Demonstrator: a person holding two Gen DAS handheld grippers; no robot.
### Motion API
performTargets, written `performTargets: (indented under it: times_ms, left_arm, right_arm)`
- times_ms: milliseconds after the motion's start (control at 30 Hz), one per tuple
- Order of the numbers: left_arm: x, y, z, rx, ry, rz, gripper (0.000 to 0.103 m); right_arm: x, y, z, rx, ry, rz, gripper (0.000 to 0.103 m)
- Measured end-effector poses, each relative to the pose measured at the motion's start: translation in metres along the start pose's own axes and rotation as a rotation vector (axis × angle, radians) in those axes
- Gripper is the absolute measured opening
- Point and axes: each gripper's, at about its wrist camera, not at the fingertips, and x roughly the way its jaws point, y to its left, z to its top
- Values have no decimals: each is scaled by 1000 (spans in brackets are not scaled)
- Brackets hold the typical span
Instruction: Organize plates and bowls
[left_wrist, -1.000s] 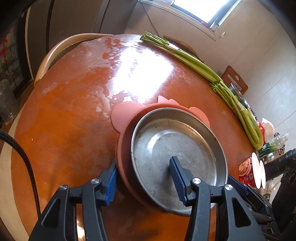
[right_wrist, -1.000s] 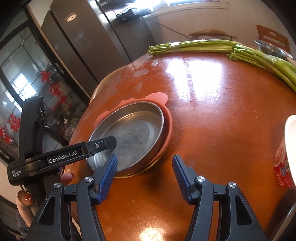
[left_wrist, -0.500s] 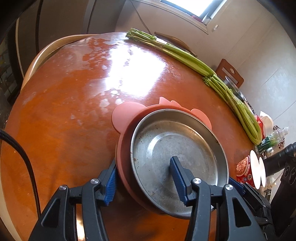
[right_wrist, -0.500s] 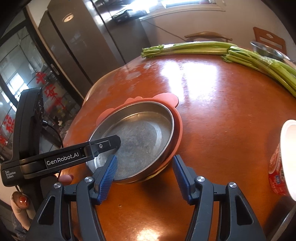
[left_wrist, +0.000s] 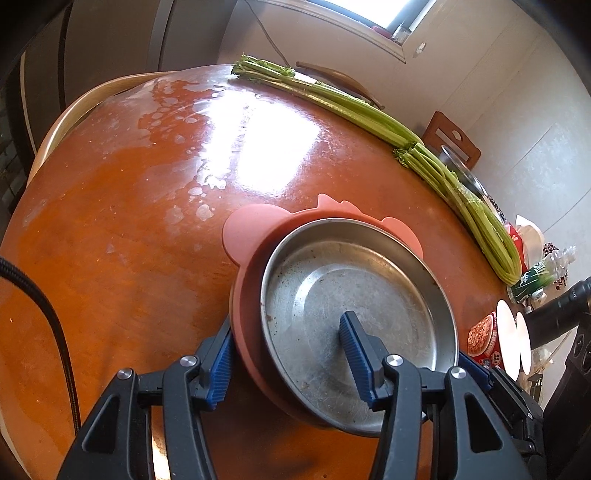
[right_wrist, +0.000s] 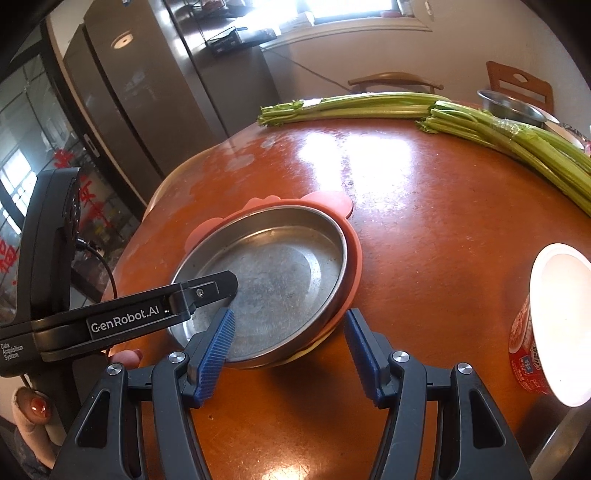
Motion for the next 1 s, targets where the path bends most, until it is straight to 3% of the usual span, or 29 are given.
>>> performTargets:
  times_ms: [533,1000]
  left_arm:
    - [-21,8,-5,3,-71,-7,54]
    - [-39,8,-12,12,-110,7,54]
  right_arm:
    - [3,5,3,-15,-13,-38,64]
    - [-21,6,6,-29,-96,-89,64]
